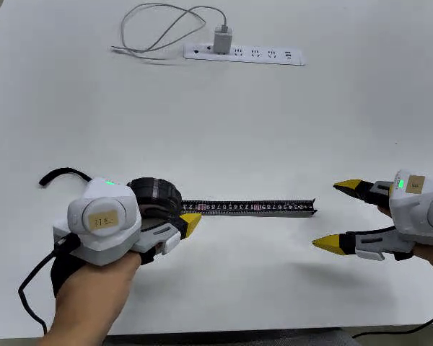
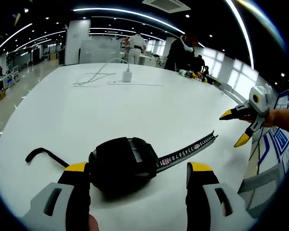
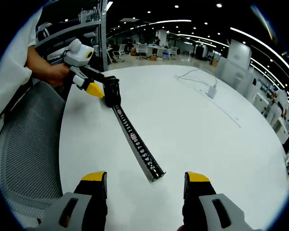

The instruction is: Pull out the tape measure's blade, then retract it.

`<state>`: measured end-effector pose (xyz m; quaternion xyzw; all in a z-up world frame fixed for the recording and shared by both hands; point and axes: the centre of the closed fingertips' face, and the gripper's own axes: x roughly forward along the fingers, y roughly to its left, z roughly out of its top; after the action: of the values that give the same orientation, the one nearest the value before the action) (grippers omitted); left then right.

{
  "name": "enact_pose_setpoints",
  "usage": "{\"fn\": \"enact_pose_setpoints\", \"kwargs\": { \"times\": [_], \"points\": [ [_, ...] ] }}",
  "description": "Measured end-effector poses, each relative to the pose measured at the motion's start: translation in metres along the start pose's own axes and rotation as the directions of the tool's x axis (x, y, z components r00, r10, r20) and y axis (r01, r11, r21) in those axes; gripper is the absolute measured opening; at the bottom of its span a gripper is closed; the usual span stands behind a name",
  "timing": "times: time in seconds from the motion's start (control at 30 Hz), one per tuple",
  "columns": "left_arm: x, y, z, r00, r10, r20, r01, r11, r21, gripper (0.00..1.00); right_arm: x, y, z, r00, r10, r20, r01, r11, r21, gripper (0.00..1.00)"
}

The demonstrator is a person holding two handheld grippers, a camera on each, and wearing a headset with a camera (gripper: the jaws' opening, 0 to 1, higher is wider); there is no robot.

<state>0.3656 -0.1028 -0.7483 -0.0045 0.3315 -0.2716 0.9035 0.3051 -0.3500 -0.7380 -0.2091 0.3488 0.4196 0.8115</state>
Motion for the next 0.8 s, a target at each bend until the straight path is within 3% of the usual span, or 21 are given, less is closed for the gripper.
{"fn": "enact_pose_setpoints", "kwargs": {
  "times": [0.43,0.8],
  "points": [
    [0.006,0.009,0.001,0.9973,0.074,0.0,-0.074,0.997,-0.038,0.7,0.01,-0.013,-0.005,0.9979,0.039,-0.052,-0.042,0.997,-0.064,0.5],
    [0.01,0.015,0.001,0.9931,0.117,-0.003,-0.117,0.991,-0.069,0.65,0.02,-0.021,-0.008,0.9912,0.081,-0.105,-0.095,0.986,-0.137,0.4]
  ]
}}
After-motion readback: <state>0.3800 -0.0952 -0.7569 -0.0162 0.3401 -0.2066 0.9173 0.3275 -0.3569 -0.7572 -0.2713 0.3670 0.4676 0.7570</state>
